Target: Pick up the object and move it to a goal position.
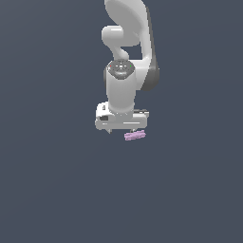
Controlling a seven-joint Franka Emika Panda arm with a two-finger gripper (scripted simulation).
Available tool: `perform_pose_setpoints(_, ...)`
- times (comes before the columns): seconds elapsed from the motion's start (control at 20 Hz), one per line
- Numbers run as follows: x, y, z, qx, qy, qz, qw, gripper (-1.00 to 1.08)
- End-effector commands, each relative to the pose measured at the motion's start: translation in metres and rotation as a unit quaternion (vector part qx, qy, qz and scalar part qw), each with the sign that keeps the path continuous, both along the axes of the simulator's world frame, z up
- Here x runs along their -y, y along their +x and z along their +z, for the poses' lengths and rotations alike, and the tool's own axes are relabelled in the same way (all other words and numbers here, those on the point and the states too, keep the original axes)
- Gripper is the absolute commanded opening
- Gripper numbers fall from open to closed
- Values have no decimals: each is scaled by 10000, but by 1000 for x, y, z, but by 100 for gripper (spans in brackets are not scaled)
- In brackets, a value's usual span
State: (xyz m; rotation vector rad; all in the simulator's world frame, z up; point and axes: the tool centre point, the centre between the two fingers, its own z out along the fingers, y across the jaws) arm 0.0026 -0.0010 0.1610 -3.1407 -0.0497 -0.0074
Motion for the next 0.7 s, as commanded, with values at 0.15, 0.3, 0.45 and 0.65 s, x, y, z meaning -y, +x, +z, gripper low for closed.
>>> perform_pose_setpoints(0.15,1,0,-1,-7,-12,45,10000,100)
perform_pose_setpoints(0.3,2,-1,-5,-24,-43,167,9998,100)
perform_pose_setpoints(0.45,3,-1,-6,-34,-61,256,9996,100)
perform_pose_setpoints(0.65,3,-1,-6,-33,-60,253,9997,100)
